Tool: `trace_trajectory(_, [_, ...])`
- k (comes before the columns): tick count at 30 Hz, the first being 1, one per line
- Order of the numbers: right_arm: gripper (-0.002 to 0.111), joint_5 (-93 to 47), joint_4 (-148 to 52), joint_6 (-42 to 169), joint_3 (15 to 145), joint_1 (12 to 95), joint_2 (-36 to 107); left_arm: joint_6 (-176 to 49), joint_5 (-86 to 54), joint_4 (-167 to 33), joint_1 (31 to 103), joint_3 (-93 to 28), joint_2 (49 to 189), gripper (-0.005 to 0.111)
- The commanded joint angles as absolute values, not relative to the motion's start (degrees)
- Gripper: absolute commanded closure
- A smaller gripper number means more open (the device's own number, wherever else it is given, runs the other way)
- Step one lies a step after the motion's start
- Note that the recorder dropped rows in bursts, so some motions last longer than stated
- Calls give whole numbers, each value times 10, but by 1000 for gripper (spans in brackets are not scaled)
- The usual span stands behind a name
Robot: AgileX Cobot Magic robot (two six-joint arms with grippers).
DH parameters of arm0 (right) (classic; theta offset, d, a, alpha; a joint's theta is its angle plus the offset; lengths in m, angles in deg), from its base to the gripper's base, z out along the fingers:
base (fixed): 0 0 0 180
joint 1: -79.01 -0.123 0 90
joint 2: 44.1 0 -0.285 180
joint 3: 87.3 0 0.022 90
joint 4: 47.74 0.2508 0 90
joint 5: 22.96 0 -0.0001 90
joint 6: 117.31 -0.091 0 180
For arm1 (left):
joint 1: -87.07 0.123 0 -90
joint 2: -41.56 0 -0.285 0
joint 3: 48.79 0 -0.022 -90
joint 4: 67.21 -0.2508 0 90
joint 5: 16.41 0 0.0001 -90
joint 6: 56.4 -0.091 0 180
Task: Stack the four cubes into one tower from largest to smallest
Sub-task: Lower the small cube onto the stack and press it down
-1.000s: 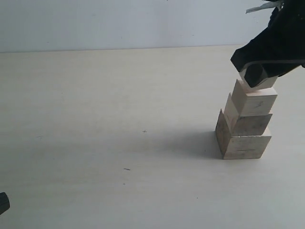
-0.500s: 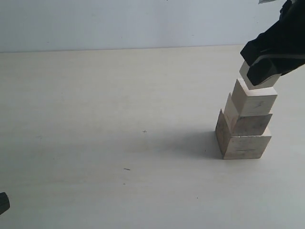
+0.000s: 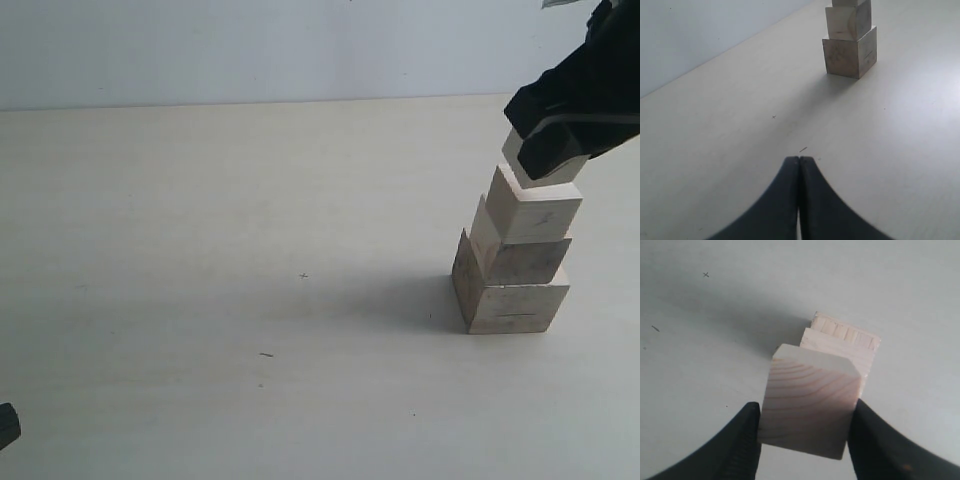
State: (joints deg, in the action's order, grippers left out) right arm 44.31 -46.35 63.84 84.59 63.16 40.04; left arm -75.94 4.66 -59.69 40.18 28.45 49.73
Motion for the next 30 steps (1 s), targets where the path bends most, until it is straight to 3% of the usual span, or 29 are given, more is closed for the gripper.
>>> trace_trajectory(1, [93,436,-467,641,844,635,411,-757,43,-595,403,284,493,107])
trace_trajectory(30, [93,432,-450,674,844,657,424,-757,43,-595,403,284,493,107])
